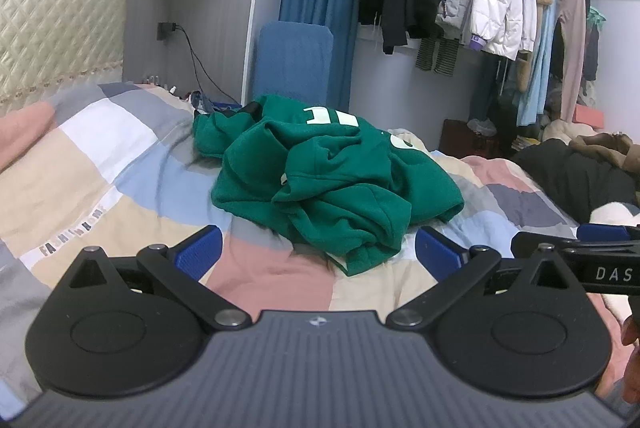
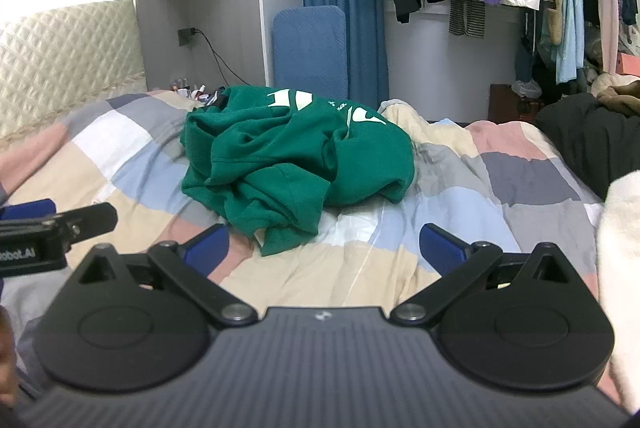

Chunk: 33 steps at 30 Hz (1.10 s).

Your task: Fold large clothes

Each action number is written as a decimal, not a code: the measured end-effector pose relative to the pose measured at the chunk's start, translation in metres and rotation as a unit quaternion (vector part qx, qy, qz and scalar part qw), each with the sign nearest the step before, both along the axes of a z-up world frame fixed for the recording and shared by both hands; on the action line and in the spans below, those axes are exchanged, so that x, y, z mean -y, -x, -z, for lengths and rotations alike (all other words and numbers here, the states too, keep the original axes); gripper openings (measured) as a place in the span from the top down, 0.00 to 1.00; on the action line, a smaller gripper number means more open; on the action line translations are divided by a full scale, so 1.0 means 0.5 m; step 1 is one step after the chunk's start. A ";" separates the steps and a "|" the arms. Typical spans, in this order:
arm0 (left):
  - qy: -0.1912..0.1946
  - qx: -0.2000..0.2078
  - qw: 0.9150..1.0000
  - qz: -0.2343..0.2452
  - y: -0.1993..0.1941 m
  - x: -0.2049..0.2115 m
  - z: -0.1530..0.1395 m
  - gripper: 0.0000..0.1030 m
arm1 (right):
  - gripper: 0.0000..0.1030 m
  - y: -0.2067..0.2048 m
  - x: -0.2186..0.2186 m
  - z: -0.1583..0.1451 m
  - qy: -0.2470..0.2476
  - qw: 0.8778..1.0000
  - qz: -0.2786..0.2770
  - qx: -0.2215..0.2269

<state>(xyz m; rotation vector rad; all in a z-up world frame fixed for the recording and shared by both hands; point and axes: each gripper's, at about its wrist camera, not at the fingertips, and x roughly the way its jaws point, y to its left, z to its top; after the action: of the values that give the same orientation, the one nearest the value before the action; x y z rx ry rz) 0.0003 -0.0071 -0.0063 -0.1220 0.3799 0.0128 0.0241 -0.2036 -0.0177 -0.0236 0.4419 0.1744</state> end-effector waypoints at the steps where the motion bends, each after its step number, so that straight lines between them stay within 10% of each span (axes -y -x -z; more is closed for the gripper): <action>1: 0.000 0.002 1.000 -0.002 0.002 0.001 -0.001 0.00 | 0.00 0.000 -0.001 0.000 0.001 1.000 -0.001 0.000; 33: 0.021 0.033 0.999 -0.006 0.044 0.022 -0.050 0.00 | 0.00 0.032 0.013 -0.025 0.002 1.000 -0.012 0.028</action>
<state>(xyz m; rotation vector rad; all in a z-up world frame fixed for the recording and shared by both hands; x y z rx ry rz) -0.0217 -0.0184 0.0187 -0.1657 0.3135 0.0120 0.0082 -0.2099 -0.0051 -0.0379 0.3873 0.1960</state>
